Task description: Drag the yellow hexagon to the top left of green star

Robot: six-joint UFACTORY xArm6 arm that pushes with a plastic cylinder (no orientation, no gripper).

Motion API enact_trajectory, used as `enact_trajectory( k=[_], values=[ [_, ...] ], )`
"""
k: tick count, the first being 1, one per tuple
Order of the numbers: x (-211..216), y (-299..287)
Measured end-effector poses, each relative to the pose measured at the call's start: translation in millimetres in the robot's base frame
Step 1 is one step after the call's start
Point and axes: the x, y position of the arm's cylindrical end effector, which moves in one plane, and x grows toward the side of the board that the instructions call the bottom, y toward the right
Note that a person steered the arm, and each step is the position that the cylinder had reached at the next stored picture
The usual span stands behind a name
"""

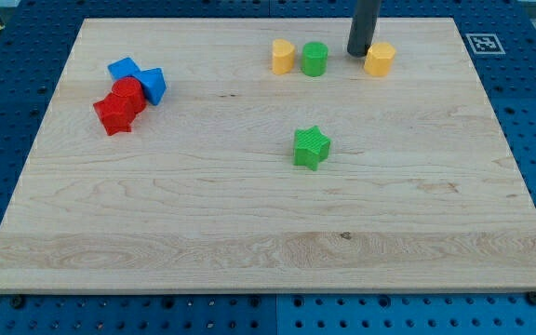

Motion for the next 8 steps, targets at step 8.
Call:
enact_trajectory(
  k=[8],
  values=[
    [8, 60]
  ],
)
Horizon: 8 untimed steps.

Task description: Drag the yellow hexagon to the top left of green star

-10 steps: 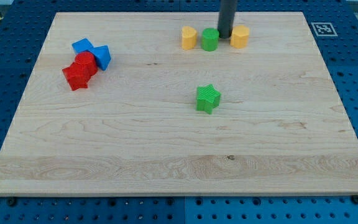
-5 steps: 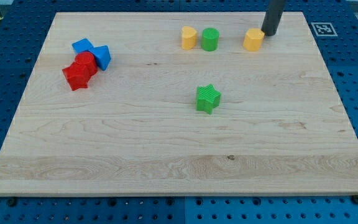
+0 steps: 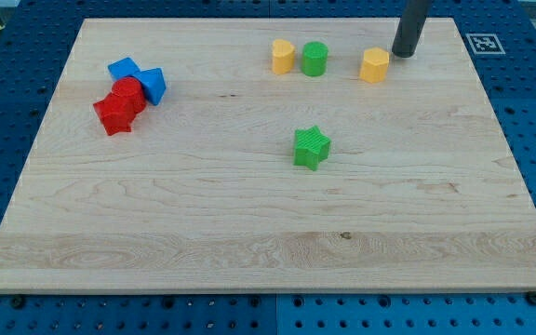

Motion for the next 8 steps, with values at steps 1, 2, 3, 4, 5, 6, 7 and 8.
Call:
enact_trajectory(
  k=[1, 2, 3, 4, 5, 6, 7, 8],
  values=[
    [11, -9],
    [22, -17],
    [22, -34],
    [25, -43],
    [46, -43],
    [62, -53],
    [55, -62],
    [53, -84]
  ],
)
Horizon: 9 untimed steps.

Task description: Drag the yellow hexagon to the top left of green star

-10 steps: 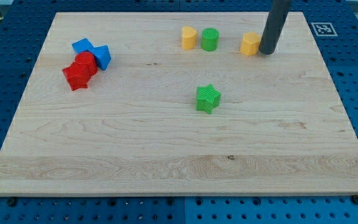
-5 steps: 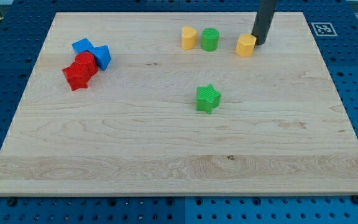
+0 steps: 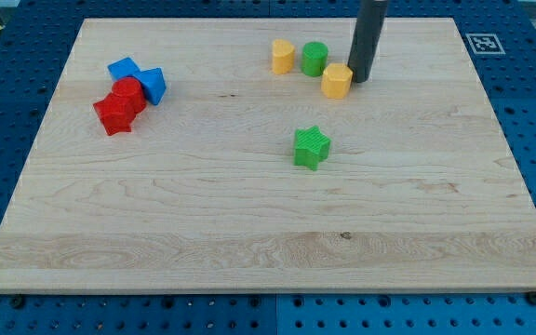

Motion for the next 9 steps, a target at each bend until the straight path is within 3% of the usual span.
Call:
enact_trajectory(
  k=[3, 6, 8, 9],
  values=[
    [0, -57],
    [49, -61],
    [42, -144],
    [3, -157]
  ],
)
